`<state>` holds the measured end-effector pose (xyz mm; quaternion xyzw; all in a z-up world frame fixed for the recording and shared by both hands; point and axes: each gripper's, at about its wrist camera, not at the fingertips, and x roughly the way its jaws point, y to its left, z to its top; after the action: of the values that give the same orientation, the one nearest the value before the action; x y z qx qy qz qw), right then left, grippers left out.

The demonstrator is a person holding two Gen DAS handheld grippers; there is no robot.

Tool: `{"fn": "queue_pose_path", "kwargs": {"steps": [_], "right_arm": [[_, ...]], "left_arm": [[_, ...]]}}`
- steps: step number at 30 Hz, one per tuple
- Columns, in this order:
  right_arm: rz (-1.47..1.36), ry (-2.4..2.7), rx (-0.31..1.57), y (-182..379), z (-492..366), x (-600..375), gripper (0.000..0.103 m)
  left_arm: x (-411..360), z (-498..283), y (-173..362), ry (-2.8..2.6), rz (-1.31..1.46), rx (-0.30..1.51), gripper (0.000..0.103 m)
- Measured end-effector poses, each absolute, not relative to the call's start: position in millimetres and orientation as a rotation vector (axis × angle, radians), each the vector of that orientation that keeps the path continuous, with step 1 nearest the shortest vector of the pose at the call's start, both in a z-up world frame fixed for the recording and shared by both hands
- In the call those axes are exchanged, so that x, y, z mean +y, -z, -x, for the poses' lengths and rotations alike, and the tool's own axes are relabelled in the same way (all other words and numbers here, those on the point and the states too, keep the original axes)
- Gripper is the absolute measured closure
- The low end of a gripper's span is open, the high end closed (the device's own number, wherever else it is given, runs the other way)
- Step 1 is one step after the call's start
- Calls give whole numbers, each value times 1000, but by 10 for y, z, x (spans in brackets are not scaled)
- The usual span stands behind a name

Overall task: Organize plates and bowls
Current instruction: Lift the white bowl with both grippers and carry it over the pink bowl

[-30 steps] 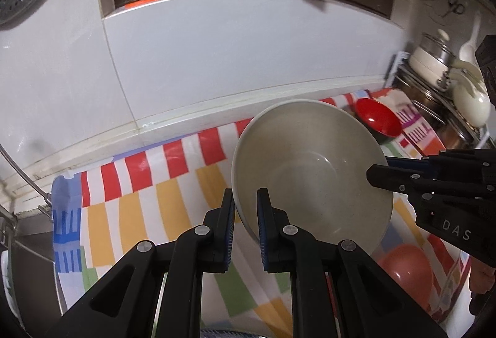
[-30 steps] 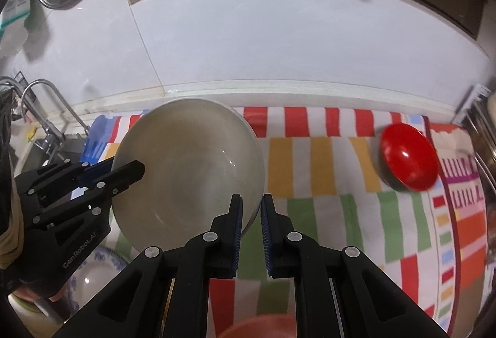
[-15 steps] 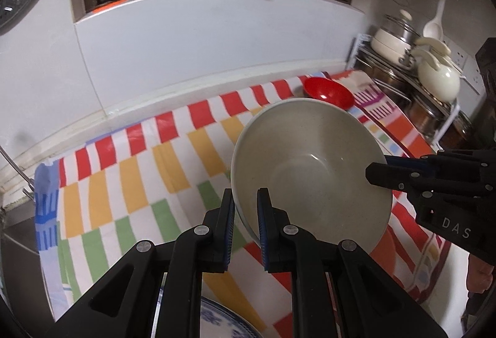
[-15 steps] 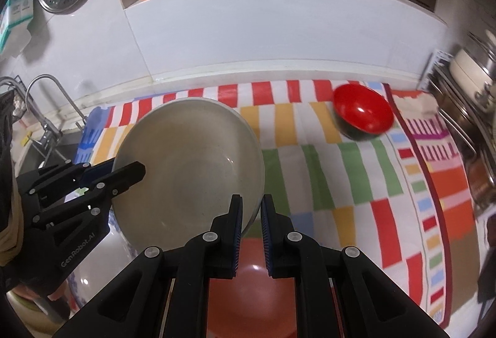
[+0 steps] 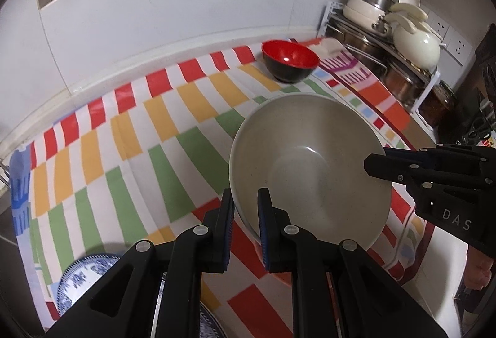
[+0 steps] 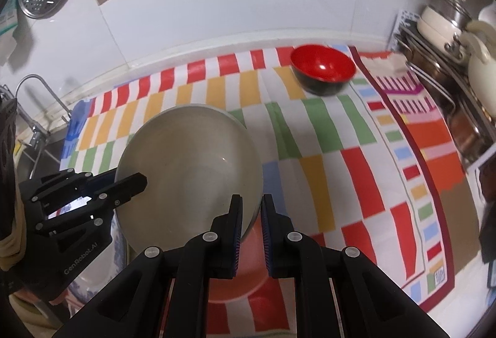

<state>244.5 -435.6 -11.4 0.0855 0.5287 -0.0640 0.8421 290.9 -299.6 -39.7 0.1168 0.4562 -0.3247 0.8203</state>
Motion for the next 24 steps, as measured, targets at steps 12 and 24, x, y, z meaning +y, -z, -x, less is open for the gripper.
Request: {"fn": "queue_pose_path", "kwargs": {"steps": [12,24], "right_arm": [[-228,134,1177,327,-2272,-4419,89],[-262,134,1213,455,-2146,-4452,89]], "left_arm": [[-3007,-2739,602,694,-244,1046,87],[-3031,-2637,694,698,-256,1077,87]]}}
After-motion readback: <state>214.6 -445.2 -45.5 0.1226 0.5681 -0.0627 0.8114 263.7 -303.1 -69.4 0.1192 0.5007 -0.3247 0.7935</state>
